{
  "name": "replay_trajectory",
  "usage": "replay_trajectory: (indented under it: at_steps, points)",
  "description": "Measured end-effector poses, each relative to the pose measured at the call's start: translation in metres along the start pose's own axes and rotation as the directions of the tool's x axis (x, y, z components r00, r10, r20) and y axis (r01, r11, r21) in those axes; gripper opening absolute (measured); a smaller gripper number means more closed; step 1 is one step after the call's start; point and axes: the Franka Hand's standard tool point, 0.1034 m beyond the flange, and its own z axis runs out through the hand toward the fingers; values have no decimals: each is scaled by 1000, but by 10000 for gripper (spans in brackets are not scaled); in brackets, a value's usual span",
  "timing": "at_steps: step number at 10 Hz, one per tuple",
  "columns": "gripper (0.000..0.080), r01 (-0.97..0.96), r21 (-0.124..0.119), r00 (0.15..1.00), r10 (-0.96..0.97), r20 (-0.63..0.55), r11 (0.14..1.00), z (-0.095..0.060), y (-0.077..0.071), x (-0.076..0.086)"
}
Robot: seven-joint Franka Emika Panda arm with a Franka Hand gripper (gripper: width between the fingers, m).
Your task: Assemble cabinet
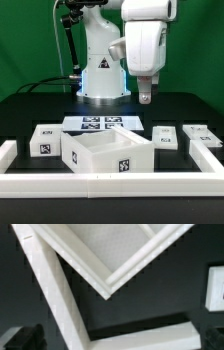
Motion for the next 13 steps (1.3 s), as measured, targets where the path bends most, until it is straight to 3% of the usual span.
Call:
replay_trajectory:
  at_steps: [4, 5, 6, 8, 10, 13]
  points:
    - [798, -5, -1, 1000, 5, 3, 1000, 0, 5, -4]
    - [798, 209, -67, 978, -210, -10, 976, 1, 11, -17]
    - [798, 297, -70, 955, -297, 0, 952, 5, 9, -31]
    - [798, 463, -74, 886, -462, 34, 883, 11, 12, -37]
    - [798, 515, -112, 857, -511, 59, 850, 17, 14, -32]
    - [798, 520, -104, 854, -517, 61, 848, 18, 14, -35]
